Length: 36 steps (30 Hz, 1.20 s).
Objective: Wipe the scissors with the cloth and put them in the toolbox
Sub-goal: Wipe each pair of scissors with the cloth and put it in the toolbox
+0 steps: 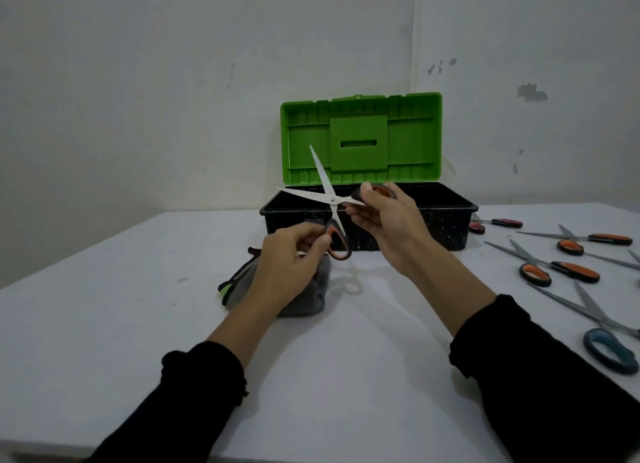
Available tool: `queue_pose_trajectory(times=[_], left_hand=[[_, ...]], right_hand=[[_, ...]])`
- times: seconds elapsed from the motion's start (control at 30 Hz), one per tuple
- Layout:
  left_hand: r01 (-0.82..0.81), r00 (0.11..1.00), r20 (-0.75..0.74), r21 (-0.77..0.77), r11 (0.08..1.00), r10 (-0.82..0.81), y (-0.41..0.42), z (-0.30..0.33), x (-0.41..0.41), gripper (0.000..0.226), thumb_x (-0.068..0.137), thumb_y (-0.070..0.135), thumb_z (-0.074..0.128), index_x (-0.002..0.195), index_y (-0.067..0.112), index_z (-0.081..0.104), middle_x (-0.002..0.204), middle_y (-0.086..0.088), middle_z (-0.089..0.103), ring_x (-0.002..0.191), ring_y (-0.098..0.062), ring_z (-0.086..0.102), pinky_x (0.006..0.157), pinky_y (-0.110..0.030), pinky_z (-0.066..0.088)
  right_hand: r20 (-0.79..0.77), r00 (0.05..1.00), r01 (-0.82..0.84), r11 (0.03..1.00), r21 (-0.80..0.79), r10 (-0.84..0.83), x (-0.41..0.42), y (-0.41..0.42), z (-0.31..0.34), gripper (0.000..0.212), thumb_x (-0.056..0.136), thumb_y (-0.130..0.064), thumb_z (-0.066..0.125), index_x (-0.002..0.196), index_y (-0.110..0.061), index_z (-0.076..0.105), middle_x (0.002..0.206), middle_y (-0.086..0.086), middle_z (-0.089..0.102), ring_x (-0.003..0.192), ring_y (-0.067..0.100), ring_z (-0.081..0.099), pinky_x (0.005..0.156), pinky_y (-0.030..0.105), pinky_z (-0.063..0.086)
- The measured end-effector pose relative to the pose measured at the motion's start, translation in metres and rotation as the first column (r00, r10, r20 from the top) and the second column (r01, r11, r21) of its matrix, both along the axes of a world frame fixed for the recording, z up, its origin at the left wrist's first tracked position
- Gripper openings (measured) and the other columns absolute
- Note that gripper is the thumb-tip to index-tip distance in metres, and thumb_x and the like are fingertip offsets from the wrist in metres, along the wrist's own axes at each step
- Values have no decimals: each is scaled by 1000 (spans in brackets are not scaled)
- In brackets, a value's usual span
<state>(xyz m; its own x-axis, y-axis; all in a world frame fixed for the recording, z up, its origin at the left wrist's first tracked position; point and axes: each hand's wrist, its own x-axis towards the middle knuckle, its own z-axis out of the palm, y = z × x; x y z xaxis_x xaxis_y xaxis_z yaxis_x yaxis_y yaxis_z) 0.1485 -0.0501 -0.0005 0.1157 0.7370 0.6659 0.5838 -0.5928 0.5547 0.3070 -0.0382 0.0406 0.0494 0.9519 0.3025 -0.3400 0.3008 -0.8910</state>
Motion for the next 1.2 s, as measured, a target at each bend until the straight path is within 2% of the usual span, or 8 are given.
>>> queue_pose_trajectory(times=[0.13,0.27,0.43,0.57,0.8,0.97,1.07,1.2], left_hand=[[98,974,220,-180,979,-57,1,0,-1,13,89,17,61,94,8,69,85,-8,72,77,-12,66,69,-16,49],[166,938,333,-173,971,-101,0,1,-3,12,91,9,56,99,4,63,88,-13,69,72,-3,64,61,-10,47],[162,940,324,-147,976,-107,1,1,-6,10,90,9,57,98,6,63,87,-11,70,79,-15,68,70,-18,53],[128,927,367,-125,984,-74,2,2,-8,6,90,10,58,93,12,63,81,-6,70,73,-12,67,71,-20,56],[85,909,417,-148,985,-16,1,3,-10,6,90,16,59,91,16,64,79,-4,70,67,-4,66,65,-13,53],[164,892,445,-151,975,-82,3,3,-7,9,89,12,59,93,12,67,78,-4,70,67,-4,66,65,-13,51],[151,932,350,-138,979,-95,10,4,-6,17,92,9,55,101,10,68,82,-1,70,74,-4,66,72,-14,53],[15,979,-202,-1,1000,-15,25,-2,3,20,91,19,56,106,13,68,99,1,69,88,-8,63,77,-8,45]], right_hand=[[214,972,100,995,19,-102,-7,4,-10,20,93,-24,56,79,-11,52,78,4,62,69,10,53,68,23,44],[595,706,287,923,256,-384,-5,4,-22,40,88,-40,61,69,-4,62,58,2,53,54,8,43,51,14,32],[602,668,315,900,302,-436,-14,0,-21,27,86,-36,65,84,-12,77,68,5,69,63,10,58,52,10,38],[537,624,356,818,451,-567,-20,2,-19,17,82,-27,70,88,-11,72,77,4,65,69,17,62,65,29,53],[614,480,194,758,623,-627,-18,-6,-23,19,78,-14,74,95,-6,72,89,1,50,69,8,54,68,11,47],[649,435,206,771,602,-624,-14,-2,-20,21,75,-18,76,92,-7,74,88,4,54,78,17,60,78,29,53],[635,430,250,761,599,-642,-2,8,-14,18,72,-19,78,86,-6,75,81,2,55,73,15,58,75,30,52],[690,328,257,764,592,-646,25,38,1,18,74,-21,75,84,-6,76,74,10,70,64,17,59,62,20,42]])
